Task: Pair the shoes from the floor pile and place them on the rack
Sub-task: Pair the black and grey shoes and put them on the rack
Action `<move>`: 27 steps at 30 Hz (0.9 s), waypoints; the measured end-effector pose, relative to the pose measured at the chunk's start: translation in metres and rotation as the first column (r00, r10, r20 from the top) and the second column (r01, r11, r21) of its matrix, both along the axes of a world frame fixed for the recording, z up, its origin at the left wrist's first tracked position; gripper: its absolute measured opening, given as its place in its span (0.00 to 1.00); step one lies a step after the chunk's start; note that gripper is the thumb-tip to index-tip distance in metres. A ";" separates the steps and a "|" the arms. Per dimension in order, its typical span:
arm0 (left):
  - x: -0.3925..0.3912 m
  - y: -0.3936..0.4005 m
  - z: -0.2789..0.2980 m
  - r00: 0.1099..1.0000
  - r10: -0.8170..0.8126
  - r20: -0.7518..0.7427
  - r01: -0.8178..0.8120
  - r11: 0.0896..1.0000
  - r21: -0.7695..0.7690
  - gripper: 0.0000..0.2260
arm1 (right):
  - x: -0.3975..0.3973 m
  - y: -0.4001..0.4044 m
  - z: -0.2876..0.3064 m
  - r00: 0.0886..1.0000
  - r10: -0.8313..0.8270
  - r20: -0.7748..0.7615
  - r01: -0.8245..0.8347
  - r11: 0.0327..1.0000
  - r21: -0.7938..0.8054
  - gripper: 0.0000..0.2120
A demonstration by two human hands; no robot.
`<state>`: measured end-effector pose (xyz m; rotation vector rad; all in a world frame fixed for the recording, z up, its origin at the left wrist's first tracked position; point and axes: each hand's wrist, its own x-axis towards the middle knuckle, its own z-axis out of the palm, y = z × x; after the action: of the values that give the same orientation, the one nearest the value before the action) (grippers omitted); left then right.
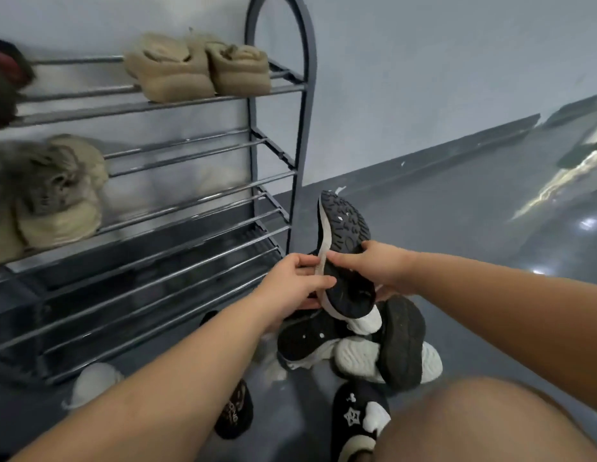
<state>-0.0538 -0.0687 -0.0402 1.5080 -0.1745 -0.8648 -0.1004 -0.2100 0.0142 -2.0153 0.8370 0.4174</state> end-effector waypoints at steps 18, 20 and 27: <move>-0.038 0.209 -0.043 0.982 0.104 0.158 -0.150 0.939 0.310 0.22 | -0.005 0.220 -0.133 0.970 -0.215 -0.114 0.239 0.761 0.603 0.34; -0.048 0.211 -0.054 0.984 0.056 0.167 -0.112 0.929 0.352 0.23 | -0.017 0.224 -0.148 0.961 -0.211 -0.181 0.277 0.706 0.652 0.28; -0.054 0.221 -0.089 0.979 0.180 0.100 -0.206 0.825 0.526 0.29 | -0.050 0.207 -0.177 0.928 -0.207 -0.310 0.373 0.516 0.771 0.17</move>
<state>-0.1080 0.1522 -0.1296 2.0298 0.2078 -0.7458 -0.1506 -0.0028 -0.1625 -0.9303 0.8506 0.6546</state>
